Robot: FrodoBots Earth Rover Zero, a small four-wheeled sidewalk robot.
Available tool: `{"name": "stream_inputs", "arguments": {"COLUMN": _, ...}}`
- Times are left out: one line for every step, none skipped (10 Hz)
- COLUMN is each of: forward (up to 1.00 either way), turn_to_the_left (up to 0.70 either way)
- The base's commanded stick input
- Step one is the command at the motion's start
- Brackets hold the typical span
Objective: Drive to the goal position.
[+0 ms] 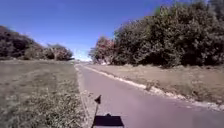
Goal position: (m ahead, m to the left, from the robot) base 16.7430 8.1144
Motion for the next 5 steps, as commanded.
{"name": "stream_inputs", "arguments": {"forward": 1.00, "turn_to_the_left": 0.40}}
{"name": "stream_inputs", "arguments": {"forward": 1.00, "turn_to_the_left": 0.22}}
{"name": "stream_inputs", "arguments": {"forward": 1.00, "turn_to_the_left": 0.01}}
{"name": "stream_inputs", "arguments": {"forward": 1.00, "turn_to_the_left": 0.06}}
{"name": "stream_inputs", "arguments": {"forward": 1.00, "turn_to_the_left": 0.00}}
